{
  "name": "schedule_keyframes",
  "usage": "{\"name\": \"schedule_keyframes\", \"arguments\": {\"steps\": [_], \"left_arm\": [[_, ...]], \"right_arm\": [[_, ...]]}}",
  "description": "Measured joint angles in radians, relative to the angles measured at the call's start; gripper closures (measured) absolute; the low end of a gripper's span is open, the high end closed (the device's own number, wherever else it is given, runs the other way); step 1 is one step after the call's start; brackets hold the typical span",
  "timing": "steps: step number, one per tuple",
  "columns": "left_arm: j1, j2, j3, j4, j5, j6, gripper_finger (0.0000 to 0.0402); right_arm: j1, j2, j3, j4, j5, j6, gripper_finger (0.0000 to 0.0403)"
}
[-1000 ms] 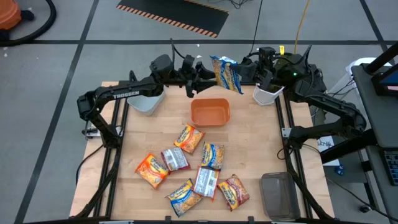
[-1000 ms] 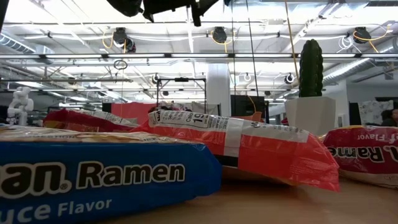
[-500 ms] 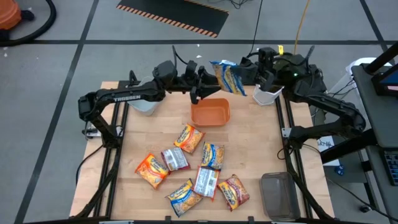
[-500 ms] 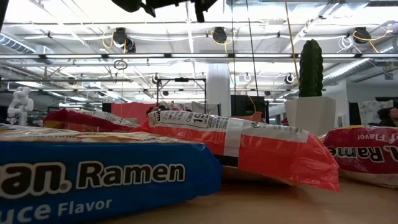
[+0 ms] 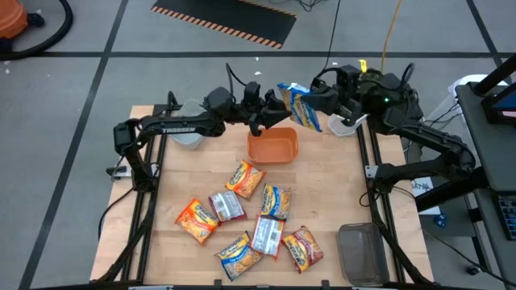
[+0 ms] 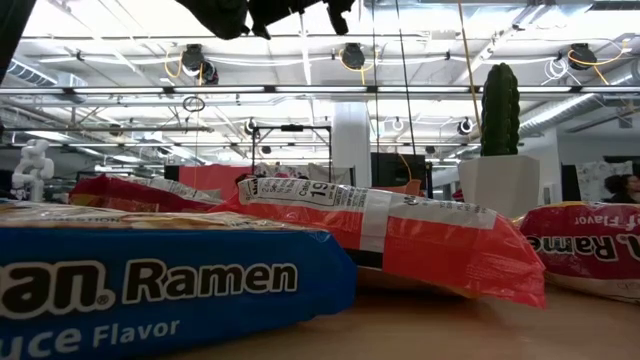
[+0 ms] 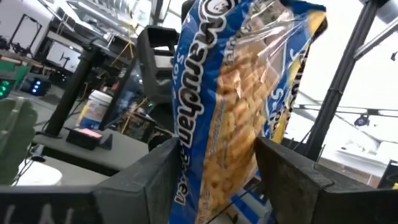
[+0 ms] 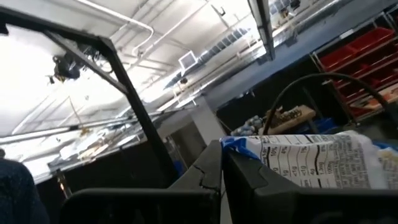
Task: Sort Maruchan noodles
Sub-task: Put the top blue noodle pack into the gray bin
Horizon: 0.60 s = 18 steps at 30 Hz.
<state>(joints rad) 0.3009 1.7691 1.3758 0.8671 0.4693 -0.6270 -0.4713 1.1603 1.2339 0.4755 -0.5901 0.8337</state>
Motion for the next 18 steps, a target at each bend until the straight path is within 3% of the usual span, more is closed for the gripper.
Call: {"name": "schedule_keyframes", "arguments": {"steps": [10, 18], "left_arm": [[-0.014, -0.002, 0.0, -0.027, -0.133, -0.086, 0.0189], [-0.052, -0.003, 0.001, -0.018, -0.113, -0.075, 0.0168]], "right_arm": [[-0.036, 0.016, 0.0, -0.036, -0.042, -0.034, 0.0403], [-0.034, 0.028, -0.003, -0.056, -0.093, -0.027, 0.0403]]}}
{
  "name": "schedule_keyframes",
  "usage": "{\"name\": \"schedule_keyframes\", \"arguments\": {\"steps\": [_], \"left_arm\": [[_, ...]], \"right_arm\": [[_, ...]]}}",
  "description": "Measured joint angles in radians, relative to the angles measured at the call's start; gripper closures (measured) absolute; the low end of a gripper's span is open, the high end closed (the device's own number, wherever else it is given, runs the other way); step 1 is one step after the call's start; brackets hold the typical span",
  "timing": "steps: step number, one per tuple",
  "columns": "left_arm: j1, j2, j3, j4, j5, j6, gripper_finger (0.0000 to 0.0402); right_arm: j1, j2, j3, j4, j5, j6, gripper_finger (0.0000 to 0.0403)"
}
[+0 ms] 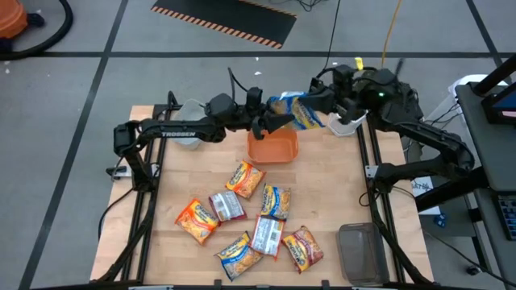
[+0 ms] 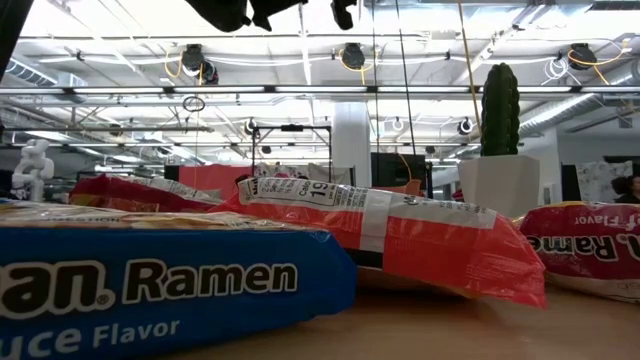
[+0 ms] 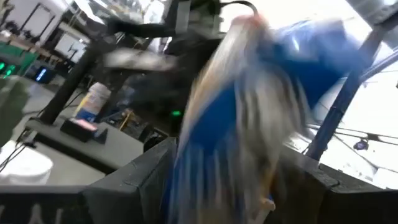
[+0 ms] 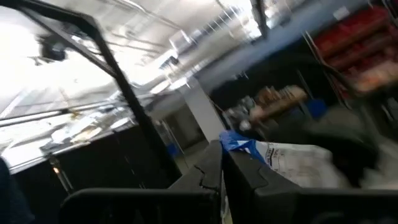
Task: Sort Maruchan noodles
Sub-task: Put the top blue noodle pack into the gray bin
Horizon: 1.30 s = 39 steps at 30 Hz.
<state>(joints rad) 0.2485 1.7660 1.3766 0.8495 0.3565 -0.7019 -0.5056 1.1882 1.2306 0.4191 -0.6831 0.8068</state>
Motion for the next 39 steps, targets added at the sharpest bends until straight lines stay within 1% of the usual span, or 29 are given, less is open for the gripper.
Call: {"name": "schedule_keyframes", "arguments": {"steps": [4, 8, 16, 19, 23, 30, 33, 39], "left_arm": [[-0.013, -0.003, 0.001, 0.016, -0.01, 0.055, 0.0167], [-0.024, -0.003, 0.001, 0.036, -0.001, 0.066, 0.0167], [-0.023, -0.002, 0.001, -0.056, 0.0, 0.095, 0.0167], [-0.021, -0.001, 0.001, -0.061, -0.012, 0.108, 0.0167], [-0.01, -0.001, 0.001, -0.058, -0.017, 0.116, 0.0167], [0.031, -0.001, 0.001, -0.026, -0.017, 0.09, 0.017], [0.051, -0.001, 0.001, -0.01, -0.013, 0.072, 0.0193], [0.085, -0.001, 0.001, -0.011, 0.079, 0.029, 0.0268]], "right_arm": [[-0.001, 0.002, -0.001, -0.021, 0.0, 0.003, 0.0403], [0.0, 0.003, 0.0, -0.007, 0.0, 0.0, 0.0403], [-0.015, 0.002, 0.0, -0.006, 0.003, -0.005, 0.0403], [-0.025, 0.002, 0.0, 0.01, 0.003, -0.004, 0.0403], [-0.043, 0.001, 0.0, 0.052, 0.003, 0.01, 0.0403], [-0.082, 0.0, 0.0, 0.06, 0.0, 0.025, 0.0403], [-0.086, 0.0, 0.001, 0.053, 0.0, 0.015, 0.0403], [-0.106, 0.0, 0.001, 0.041, 0.0, 0.002, 0.0403]]}}
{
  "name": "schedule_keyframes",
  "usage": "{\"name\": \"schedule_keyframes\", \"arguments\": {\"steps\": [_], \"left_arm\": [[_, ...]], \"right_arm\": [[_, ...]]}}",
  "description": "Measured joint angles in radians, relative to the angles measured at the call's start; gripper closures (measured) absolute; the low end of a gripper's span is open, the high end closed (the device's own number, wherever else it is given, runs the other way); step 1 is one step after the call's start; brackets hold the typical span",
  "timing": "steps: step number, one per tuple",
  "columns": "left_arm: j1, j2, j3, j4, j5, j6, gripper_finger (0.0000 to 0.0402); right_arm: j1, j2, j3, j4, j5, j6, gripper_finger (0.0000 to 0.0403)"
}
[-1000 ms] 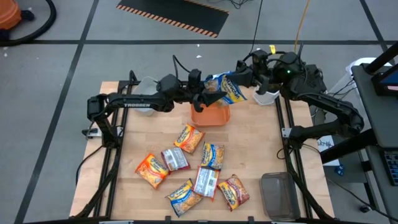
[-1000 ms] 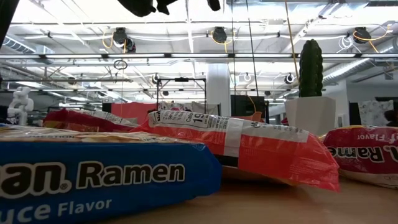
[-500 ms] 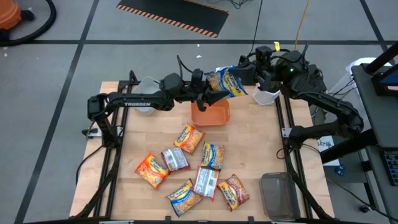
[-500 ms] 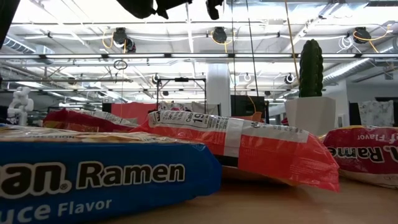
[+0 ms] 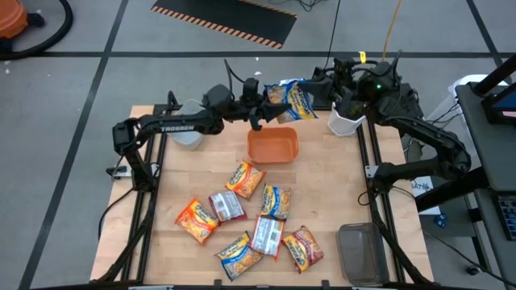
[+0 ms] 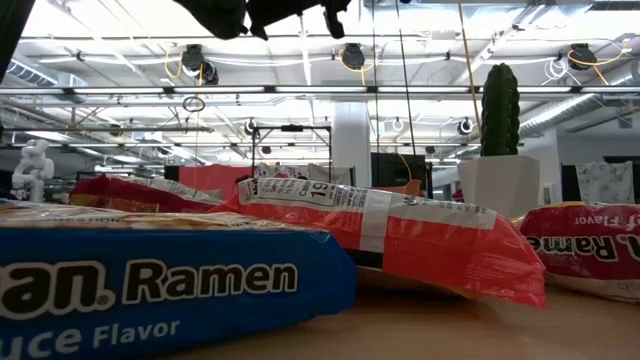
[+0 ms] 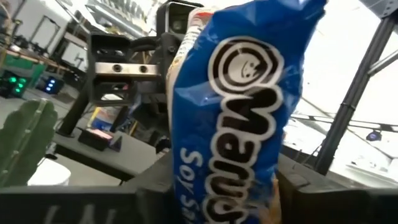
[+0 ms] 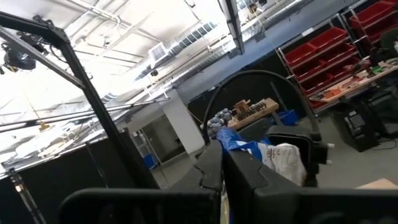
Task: Sort Maruchan noodles
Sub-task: Put the top blue noodle pack into the gray bin
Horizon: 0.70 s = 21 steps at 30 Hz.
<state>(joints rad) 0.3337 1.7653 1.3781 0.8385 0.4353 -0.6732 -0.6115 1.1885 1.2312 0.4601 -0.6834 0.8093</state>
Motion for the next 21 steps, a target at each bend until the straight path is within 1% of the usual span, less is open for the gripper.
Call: {"name": "schedule_keyframes", "arguments": {"steps": [2, 4, 8, 12, 16, 19, 21], "left_arm": [[0.008, 0.0, 0.0, -0.001, 0.019, -0.004, 0.0277], [0.017, 0.0, 0.0, -0.001, 0.034, -0.012, 0.0277], [0.035, 0.0, 0.0, -0.004, 0.044, -0.03, 0.0275], [0.062, 0.0, -0.001, -0.006, 0.077, -0.045, 0.0271], [0.102, 0.0, -0.002, -0.007, 0.151, -0.081, 0.0273], [0.137, 0.0, -0.002, -0.007, 0.232, -0.119, 0.0273], [0.159, 0.0, -0.002, -0.006, 0.291, -0.148, 0.0273]], "right_arm": [[-0.008, 0.0, 0.0, -0.002, 0.0, -0.001, 0.0403], [-0.015, 0.0, 0.0, -0.001, 0.0, 0.005, 0.0401], [-0.033, -0.002, 0.0, -0.006, 0.015, 0.039, 0.0382], [-0.036, -0.011, 0.002, -0.059, 0.093, 0.026, 0.0344], [-0.036, -0.035, 0.002, -0.15, 0.14, -0.003, 0.03], [-0.03, -0.083, 0.002, -0.274, 0.233, -0.054, 0.0276], [-0.017, -0.119, 0.002, -0.359, 0.297, -0.096, 0.0267]]}}
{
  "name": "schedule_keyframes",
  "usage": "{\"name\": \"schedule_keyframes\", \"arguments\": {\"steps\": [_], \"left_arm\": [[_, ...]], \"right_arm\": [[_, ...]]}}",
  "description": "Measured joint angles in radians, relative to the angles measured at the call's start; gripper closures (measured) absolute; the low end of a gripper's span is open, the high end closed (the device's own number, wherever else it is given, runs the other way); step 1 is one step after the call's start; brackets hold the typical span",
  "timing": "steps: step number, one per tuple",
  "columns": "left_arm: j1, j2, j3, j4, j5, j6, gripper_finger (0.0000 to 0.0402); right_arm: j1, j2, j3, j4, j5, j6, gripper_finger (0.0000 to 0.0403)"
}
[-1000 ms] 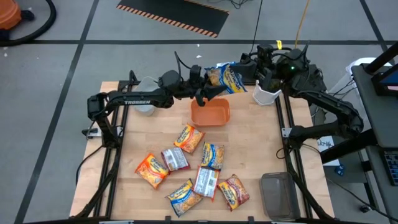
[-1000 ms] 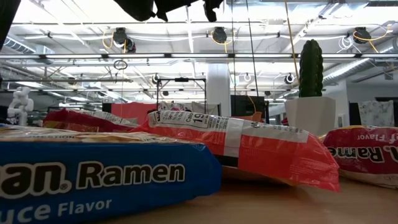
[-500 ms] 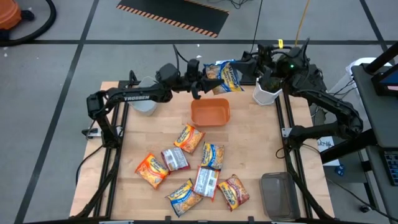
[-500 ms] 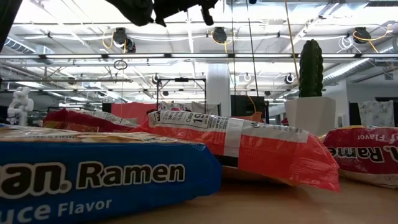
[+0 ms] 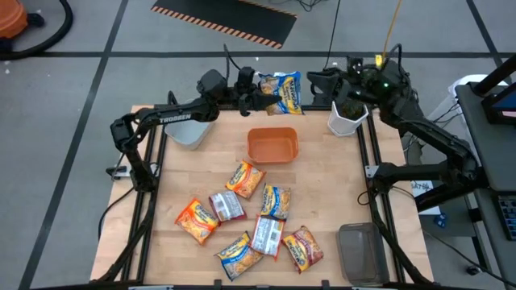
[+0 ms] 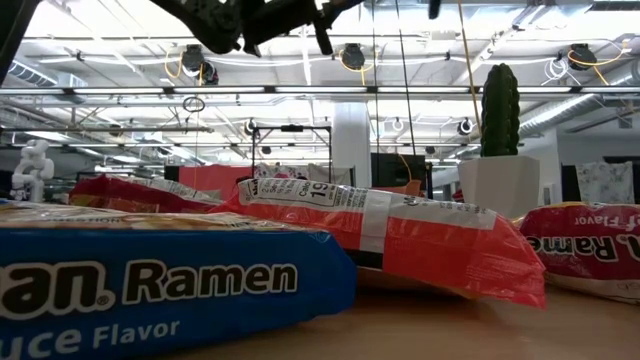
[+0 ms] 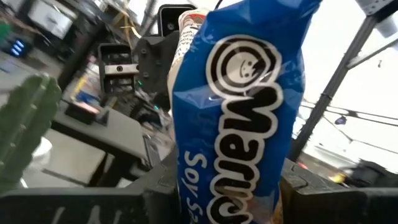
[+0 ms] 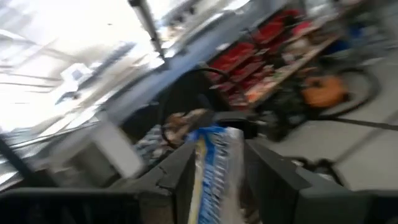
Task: Sort Maruchan noodles
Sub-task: Put the top blue noodle pack into the gray bin
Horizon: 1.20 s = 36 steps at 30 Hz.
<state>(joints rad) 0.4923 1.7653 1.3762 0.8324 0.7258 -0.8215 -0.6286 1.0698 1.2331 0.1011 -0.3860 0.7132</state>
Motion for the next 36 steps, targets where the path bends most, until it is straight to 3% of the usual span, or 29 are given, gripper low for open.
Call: {"name": "schedule_keyframes", "arguments": {"steps": [8, 20, 27, 36], "left_arm": [[0.076, 0.0, 0.0, 0.0, 0.134, -0.078, 0.0273], [0.116, -0.006, 0.0, -0.061, 0.102, -0.069, 0.0273], [0.11, -0.109, 0.0, -0.375, -0.026, 0.126, 0.0273], [0.097, -0.24, 0.0, -0.708, -0.283, 0.289, 0.0273]], "right_arm": [[0.021, -0.128, 0.0, -0.248, 0.198, -0.099, 0.0264], [0.022, -0.14, 0.0, -0.327, 0.202, -0.2, 0.0264], [-0.013, -0.137, 0.0, -0.337, 0.203, -0.314, 0.0264], [-0.096, -0.132, 0.0, -0.379, 0.203, -0.446, 0.0264]]}}
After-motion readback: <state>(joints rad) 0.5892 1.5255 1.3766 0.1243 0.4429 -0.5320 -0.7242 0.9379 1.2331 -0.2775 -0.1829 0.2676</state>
